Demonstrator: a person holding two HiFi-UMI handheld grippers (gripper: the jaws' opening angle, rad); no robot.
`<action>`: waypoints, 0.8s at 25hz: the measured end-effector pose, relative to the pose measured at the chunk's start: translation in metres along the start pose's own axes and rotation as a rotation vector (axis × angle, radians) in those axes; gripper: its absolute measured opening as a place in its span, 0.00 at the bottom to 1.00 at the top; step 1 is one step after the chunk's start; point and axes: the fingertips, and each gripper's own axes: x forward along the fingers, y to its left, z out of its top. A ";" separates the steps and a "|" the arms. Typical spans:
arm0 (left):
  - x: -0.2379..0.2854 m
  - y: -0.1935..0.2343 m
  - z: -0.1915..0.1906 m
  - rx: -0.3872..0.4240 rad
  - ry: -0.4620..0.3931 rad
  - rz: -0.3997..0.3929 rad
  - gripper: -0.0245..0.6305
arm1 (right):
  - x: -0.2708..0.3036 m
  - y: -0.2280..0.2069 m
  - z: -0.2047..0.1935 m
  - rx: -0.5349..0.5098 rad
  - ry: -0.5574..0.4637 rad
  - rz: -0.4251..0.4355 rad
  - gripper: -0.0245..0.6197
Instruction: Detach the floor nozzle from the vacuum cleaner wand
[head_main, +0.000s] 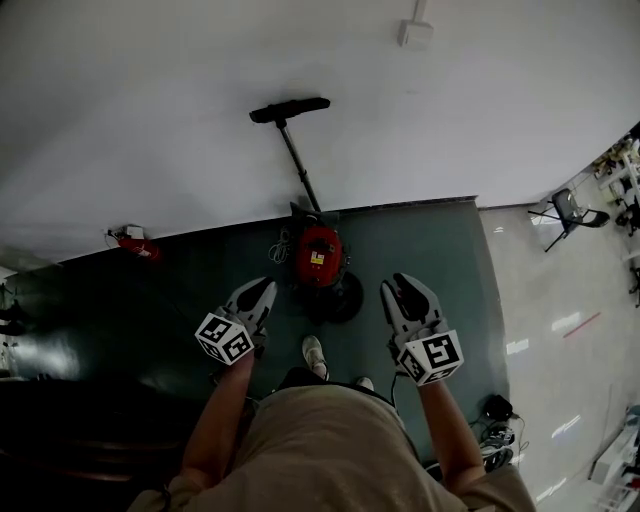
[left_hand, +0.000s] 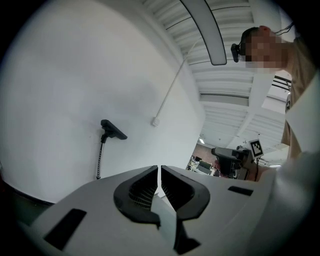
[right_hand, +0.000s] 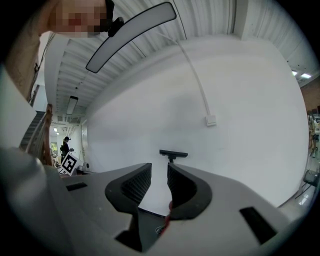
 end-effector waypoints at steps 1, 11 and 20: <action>0.003 0.009 0.003 0.000 0.002 -0.006 0.05 | 0.009 0.001 0.004 0.001 -0.006 -0.007 0.18; 0.023 0.064 0.009 -0.039 -0.002 -0.061 0.05 | 0.060 0.004 0.003 0.003 -0.009 -0.088 0.18; 0.043 0.084 0.012 -0.050 0.004 -0.073 0.05 | 0.084 -0.006 0.012 -0.013 0.005 -0.099 0.18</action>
